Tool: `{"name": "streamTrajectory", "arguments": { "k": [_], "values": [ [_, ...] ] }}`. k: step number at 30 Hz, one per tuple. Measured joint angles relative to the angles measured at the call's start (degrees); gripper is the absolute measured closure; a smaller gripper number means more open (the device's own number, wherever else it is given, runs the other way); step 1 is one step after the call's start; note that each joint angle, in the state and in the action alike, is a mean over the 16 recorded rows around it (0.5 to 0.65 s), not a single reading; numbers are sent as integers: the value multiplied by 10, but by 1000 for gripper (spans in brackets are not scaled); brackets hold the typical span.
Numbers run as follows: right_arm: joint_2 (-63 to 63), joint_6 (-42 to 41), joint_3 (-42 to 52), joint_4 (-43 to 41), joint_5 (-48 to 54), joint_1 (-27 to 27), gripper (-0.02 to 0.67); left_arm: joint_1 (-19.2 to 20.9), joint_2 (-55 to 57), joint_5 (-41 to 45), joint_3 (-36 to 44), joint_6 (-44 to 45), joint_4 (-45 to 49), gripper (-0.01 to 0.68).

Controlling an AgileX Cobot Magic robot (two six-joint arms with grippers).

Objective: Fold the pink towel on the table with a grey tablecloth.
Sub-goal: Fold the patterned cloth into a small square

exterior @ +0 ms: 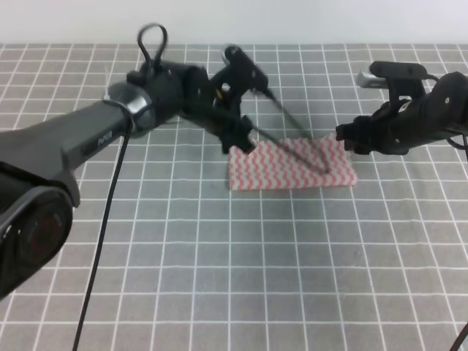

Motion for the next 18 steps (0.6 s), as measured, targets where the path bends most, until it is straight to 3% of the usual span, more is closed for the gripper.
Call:
{"name": "streamTrajectory", "arguments": {
  "k": [10, 18],
  "values": [
    [11, 0, -1, 17, 35, 0, 306, -2, -6, 85, -29, 37, -125, 537],
    [28, -2, -3, 30, 55, 0, 304, -3, 9, 124, -30, 58, -122, 668]
  ]
}}
